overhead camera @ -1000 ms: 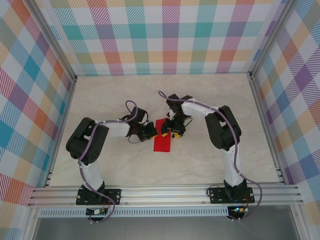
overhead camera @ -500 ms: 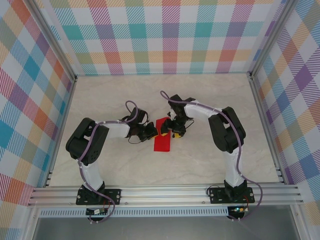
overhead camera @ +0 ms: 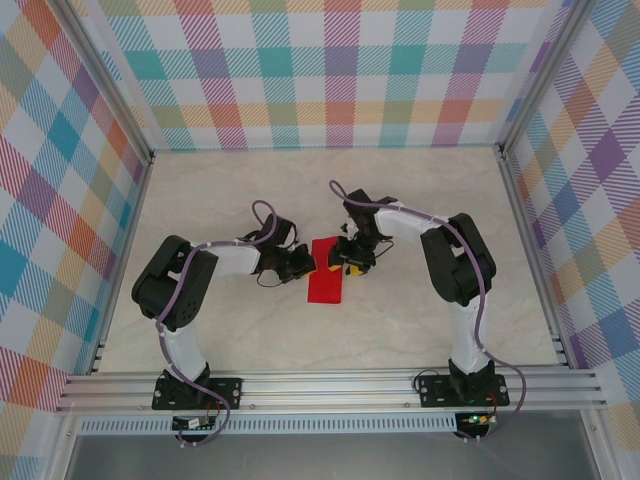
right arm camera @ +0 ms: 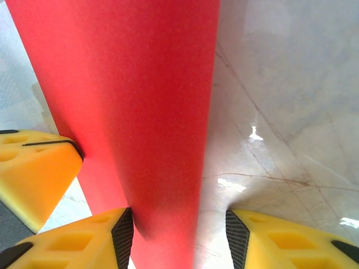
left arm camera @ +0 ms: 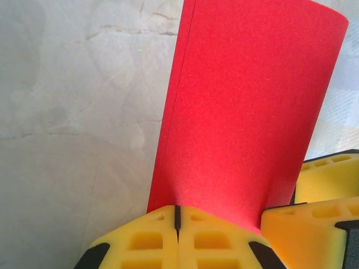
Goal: Fold a paper plane with a square sheet of paper (pick it up from the middle)
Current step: Hold the square sheet of paper at the center of the table.
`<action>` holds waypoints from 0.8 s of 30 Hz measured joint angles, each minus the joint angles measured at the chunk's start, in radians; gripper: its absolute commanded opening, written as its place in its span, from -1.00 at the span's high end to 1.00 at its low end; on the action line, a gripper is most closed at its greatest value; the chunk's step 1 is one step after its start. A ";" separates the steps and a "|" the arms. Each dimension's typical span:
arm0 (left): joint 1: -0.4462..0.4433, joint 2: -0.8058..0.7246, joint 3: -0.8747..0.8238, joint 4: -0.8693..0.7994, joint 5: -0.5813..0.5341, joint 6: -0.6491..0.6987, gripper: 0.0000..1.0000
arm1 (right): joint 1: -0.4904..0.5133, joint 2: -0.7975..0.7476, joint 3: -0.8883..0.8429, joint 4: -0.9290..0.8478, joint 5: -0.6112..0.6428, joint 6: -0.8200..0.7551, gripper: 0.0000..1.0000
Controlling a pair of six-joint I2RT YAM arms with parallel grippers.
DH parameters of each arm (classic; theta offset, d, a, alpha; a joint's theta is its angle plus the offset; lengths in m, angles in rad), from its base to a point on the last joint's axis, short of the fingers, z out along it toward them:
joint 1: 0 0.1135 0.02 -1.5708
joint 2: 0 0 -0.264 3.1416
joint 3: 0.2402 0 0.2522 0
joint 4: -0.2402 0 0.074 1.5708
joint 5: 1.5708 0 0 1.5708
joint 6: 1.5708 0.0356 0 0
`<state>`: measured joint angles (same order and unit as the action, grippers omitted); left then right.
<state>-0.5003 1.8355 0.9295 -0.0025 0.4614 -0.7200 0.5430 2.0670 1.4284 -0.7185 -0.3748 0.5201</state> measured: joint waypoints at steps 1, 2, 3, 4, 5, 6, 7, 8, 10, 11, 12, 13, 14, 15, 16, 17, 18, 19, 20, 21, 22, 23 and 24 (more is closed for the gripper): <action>-0.002 -0.005 0.005 -0.018 -0.008 0.004 0.77 | 0.000 0.000 0.000 0.000 0.000 0.000 -0.01; -0.002 -0.012 0.008 -0.036 -0.013 0.007 0.69 | 0.000 0.000 0.000 0.000 0.001 0.000 -0.01; -0.002 -0.025 0.013 -0.060 -0.019 0.011 0.61 | 0.000 0.000 0.000 0.000 0.002 0.000 -0.01; -0.002 -0.042 0.021 -0.085 -0.028 0.016 0.59 | 0.000 0.000 0.000 0.000 0.002 0.000 -0.01; -0.002 -0.058 0.030 -0.101 -0.037 0.018 0.55 | 0.000 0.000 0.000 0.000 0.002 0.000 -0.01; -0.002 -0.085 0.041 -0.121 -0.048 0.021 0.51 | 0.000 0.000 0.000 0.000 0.003 0.000 -0.01; -0.002 -0.114 0.050 -0.135 -0.061 0.025 0.49 | 0.000 0.000 0.000 -0.001 0.003 0.000 -0.01; -0.002 -0.139 0.056 -0.142 -0.075 0.027 0.48 | 0.000 0.000 0.000 -0.001 0.003 0.000 -0.01; -0.002 -0.199 0.065 -0.162 -0.113 0.029 0.47 | 0.000 0.000 0.000 -0.001 0.004 0.000 -0.01; -0.002 -0.223 0.066 -0.169 -0.132 0.029 0.47 | 0.000 0.000 0.000 -0.001 0.004 0.000 -0.01; -0.002 -0.244 0.066 -0.179 -0.151 0.028 0.47 | 0.000 0.000 0.000 -0.001 0.004 0.000 -0.01; -0.002 -0.260 0.065 -0.186 -0.168 0.028 0.47 | 0.000 0.000 0.000 -0.001 0.004 0.000 -0.01; -0.002 -0.267 0.065 -0.188 -0.176 0.028 0.47 | 0.000 0.000 0.000 -0.001 0.005 0.000 -0.01; -0.002 -0.270 0.064 -0.188 -0.187 0.028 0.47 | 0.000 0.000 0.000 -0.002 0.005 0.000 -0.01; -0.002 -0.270 0.062 -0.189 -0.189 0.027 0.47 | 0.000 0.000 0.000 -0.002 0.006 0.000 -0.01; -0.002 -0.269 0.059 -0.192 -0.193 0.027 0.47 | 0.000 0.001 0.001 -0.003 0.007 0.000 -0.01; -0.002 -0.268 0.056 -0.198 -0.193 0.027 0.48 | 0.000 0.002 0.003 -0.005 0.007 0.000 -0.02; -0.002 -0.266 0.055 -0.207 -0.193 0.027 0.48 | 0.000 0.006 0.008 -0.009 0.007 -0.001 -0.02; -0.002 -0.263 0.055 -0.209 -0.193 0.027 0.49 | 0.000 0.010 0.013 -0.016 0.007 -0.001 -0.02; -0.002 -0.259 0.055 -0.209 -0.191 0.027 0.49 | 0.000 0.014 0.021 -0.024 0.007 -0.001 -0.02; -0.002 -0.254 0.055 -0.209 -0.190 0.027 0.50 | 0.000 0.016 0.025 -0.029 0.007 -0.001 -0.02; -0.002 -0.252 0.054 -0.209 -0.190 0.026 0.50 | 0.000 0.018 0.028 -0.033 0.008 -0.001 -0.02; -0.002 -0.251 0.053 -0.209 -0.189 0.025 0.50 | 0.000 0.019 0.030 -0.035 0.008 -0.001 -0.02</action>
<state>-0.5018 1.5845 0.9821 -0.2115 0.2722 -0.6952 0.5430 2.0861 1.4582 -0.7540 -0.3664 0.5190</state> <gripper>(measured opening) 0.253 0.510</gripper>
